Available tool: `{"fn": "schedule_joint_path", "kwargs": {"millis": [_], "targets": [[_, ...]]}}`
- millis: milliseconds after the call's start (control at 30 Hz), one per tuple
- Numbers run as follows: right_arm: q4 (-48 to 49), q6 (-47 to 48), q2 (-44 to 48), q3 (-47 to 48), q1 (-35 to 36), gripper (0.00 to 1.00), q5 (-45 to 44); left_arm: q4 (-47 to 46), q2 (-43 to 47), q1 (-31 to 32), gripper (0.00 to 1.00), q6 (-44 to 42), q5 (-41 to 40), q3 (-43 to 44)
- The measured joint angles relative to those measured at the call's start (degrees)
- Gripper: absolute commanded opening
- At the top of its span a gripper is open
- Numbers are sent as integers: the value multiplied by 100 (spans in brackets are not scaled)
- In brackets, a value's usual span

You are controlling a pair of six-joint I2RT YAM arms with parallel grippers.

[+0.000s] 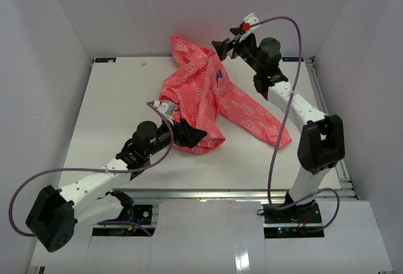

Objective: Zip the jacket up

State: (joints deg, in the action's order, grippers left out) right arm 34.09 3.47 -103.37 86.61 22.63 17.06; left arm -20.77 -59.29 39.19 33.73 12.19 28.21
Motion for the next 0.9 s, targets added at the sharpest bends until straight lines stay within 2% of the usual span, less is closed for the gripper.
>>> {"fn": "schedule_joint_path", "kwargs": {"millis": [133, 200, 333, 500, 700, 900], "targets": [[-922, -170, 927, -337, 450, 90, -896, 583, 570, -1, 98, -281, -312, 703], [-1422, -16, 1625, -930, 1075, 90, -1782, 832, 810, -1, 98, -482, -452, 995], [-2204, -164, 2572, -1735, 1958, 90, -2411, 1182, 1256, 5, 98, -804, -723, 1127], [-3161, -768, 3948, -2857, 2119, 90, -3162, 1357, 1664, 44, 98, -1005, -972, 805], [-4347, -1576, 4506, -3127, 3051, 90, -4264, 1498, 1947, 121, 98, -1100, -1049, 377], [-4859, -1931, 5426, -3762, 3154, 90, -4599, 1431, 2614, 387, 98, -1208, -1266, -74]]}}
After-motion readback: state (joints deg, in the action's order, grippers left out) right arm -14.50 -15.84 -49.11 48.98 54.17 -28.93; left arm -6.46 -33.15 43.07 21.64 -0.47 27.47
